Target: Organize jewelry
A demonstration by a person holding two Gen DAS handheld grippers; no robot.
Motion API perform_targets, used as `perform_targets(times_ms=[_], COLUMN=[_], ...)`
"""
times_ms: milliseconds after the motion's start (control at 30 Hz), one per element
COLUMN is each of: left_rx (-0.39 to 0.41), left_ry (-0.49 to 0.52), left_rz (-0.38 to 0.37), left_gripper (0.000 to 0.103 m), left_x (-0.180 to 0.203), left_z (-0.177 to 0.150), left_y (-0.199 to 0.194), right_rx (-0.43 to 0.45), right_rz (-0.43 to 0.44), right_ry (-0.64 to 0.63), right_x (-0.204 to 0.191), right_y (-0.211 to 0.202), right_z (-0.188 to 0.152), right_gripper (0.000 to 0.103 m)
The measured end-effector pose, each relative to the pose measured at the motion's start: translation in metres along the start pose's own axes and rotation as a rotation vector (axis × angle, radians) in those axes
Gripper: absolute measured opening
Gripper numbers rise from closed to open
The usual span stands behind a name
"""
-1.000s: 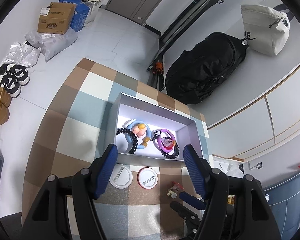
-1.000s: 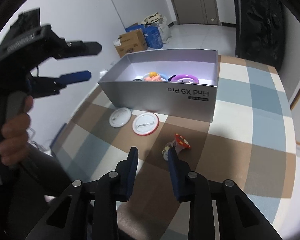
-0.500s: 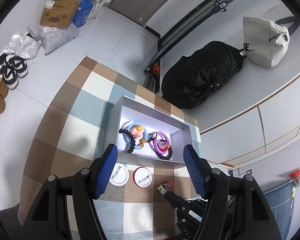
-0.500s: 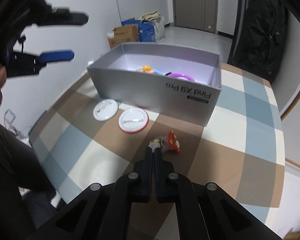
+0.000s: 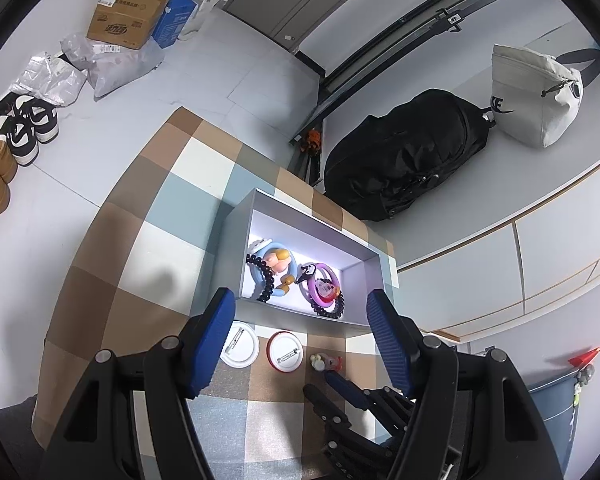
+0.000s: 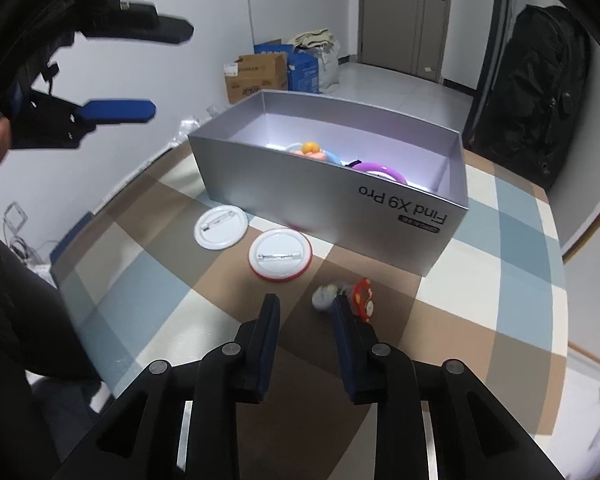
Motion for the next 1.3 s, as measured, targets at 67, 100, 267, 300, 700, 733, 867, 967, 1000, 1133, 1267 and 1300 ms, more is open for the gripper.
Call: perform_targets(times_ms=[67, 100, 267, 300, 700, 733, 867, 967, 1000, 1133, 1267, 1300], left_rx=[0.002, 0.001, -0.011, -0.013, -0.026, -0.025, -0.031, -0.044, -0.046, -0.094, -0.193, -0.208], left_ry=[-0.006, -0.009, -0.009, -0.009, -0.001, -0.004, -0.010, 0.002, 0.009, 0.081, 0.233, 0.272], left_rz=[-0.002, -0.004, -0.008, -0.009, 0.001, 0.000, -0.007, -0.010, -0.008, 0.003, 0.075, 0.118], left_gripper=[0.064, 0.064, 0.064, 0.064, 0.064, 0.064, 0.064, 0.064, 0.064, 0.064, 0.064, 0.064], left_x=[-0.001, -0.002, -0.003, -0.002, -0.002, -0.003, -0.003, 0.000, 0.001, 0.011, 0.023, 0.024], left_z=[0.000, 0.001, 0.000, 0.000, -0.002, -0.002, -0.003, -0.005, -0.006, -0.014, -0.035, -0.041], left_y=[-0.001, -0.001, 0.001, 0.001, 0.002, 0.002, 0.004, 0.005, 0.006, 0.012, 0.028, 0.032], right_rx=[-0.018, -0.013, 0.071, 0.100, 0.012, 0.016, 0.098, 0.125, 0.117, 0.017, -0.068, -0.076], right_rz=[-0.002, -0.001, 0.008, -0.010, 0.056, 0.094, 0.145, 0.208, 0.230, 0.168, 0.160, 0.162], right_ry=[0.008, 0.016, 0.031, 0.026, 0.185, 0.217, 0.254, 0.310, 0.339, 0.251, 0.167, 0.178], right_x=[0.003, 0.004, 0.008, 0.010, 0.038, 0.041, 0.047, 0.051, 0.053, 0.046, 0.030, 0.031], right_y=[0.005, 0.006, -0.014, -0.019, 0.010, 0.007, -0.014, -0.025, -0.025, -0.017, -0.001, 0.000], right_z=[0.000, 0.001, 0.011, 0.014, 0.009, 0.010, 0.017, 0.019, 0.019, 0.013, 0.008, 0.008], right_gripper=[0.026, 0.025, 0.025, 0.027, 0.017, 0.017, 0.017, 0.017, 0.017, 0.019, 0.017, 0.018])
Point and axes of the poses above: each gripper's, at about its wrist camera, not at the fingertips, and y roughly the way its jaws point, x to its right, z to its top, the point moved 2 cm from there along y, roughly the way its jaws point, and after that the axes turned 6 degrees about x, right-handed, at the moved point
